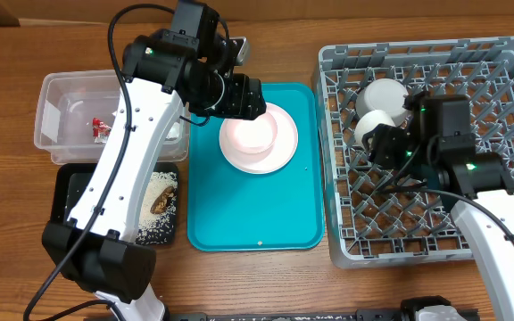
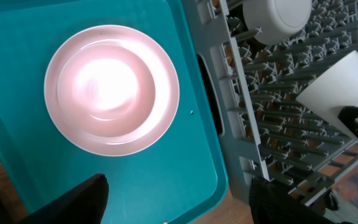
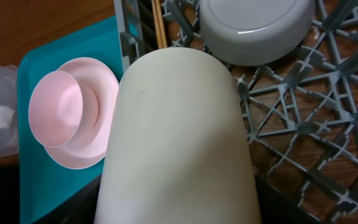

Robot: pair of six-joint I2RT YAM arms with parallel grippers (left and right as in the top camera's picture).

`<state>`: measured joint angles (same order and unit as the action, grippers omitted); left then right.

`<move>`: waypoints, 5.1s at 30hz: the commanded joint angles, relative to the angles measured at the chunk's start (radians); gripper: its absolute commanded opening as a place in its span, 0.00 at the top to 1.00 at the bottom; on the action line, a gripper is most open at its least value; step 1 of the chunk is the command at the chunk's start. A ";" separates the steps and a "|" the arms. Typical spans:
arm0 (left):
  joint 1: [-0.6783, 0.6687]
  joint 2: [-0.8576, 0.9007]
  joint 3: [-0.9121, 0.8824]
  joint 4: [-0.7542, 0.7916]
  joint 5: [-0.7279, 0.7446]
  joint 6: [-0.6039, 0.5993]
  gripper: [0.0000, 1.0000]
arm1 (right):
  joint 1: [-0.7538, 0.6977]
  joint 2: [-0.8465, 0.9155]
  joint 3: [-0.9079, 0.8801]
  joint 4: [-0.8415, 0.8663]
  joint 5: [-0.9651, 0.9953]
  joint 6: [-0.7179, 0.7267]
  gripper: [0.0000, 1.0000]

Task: Sort waste into correct bins and load items into the dishwasher
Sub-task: 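Lower the cup into the dish rack with the right gripper, then open the right gripper and lift it away from the cup, then move the right gripper over the teal tray to the pink plate rim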

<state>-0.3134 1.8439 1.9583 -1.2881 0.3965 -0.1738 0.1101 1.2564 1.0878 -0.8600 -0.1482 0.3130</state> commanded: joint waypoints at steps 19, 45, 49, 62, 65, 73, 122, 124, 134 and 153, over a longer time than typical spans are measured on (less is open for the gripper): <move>-0.011 0.015 -0.005 -0.014 -0.068 -0.052 0.21 | 0.009 0.170 0.019 -0.054 0.016 -0.006 0.58; -0.015 0.015 -0.005 -0.017 -0.101 -0.052 0.18 | 0.008 0.169 0.021 -0.023 0.016 -0.038 0.23; -0.015 0.015 -0.005 -0.021 -0.118 -0.052 0.20 | 0.009 0.168 0.057 -0.002 0.016 -0.060 0.28; -0.016 0.015 -0.006 -0.023 -0.116 -0.061 0.24 | 0.009 0.199 0.108 0.019 -0.040 -0.059 0.89; -0.016 0.015 -0.006 -0.023 -0.116 -0.063 0.24 | 0.009 0.238 0.108 0.006 -0.040 -0.059 0.89; -0.016 0.015 -0.006 -0.024 -0.116 -0.064 0.24 | 0.009 0.291 0.108 -0.037 -0.005 -0.059 0.90; -0.016 0.015 -0.006 -0.022 -0.116 -0.067 0.25 | 0.006 0.268 0.105 -0.063 0.017 -0.051 0.90; -0.016 0.015 -0.006 -0.021 -0.121 -0.067 0.25 | 0.006 0.264 0.127 -0.068 -0.033 -0.054 0.85; 0.041 0.009 -0.004 -0.010 -0.356 -0.145 0.25 | 0.097 0.230 0.292 -0.090 -0.228 -0.100 0.50; 0.321 -0.006 -0.004 -0.062 -0.346 -0.179 0.00 | 0.502 0.501 0.291 0.248 0.268 0.032 0.41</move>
<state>0.0048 1.8442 1.9564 -1.3476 0.0620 -0.3416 0.6109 1.7081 1.3613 -0.6445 0.0132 0.3119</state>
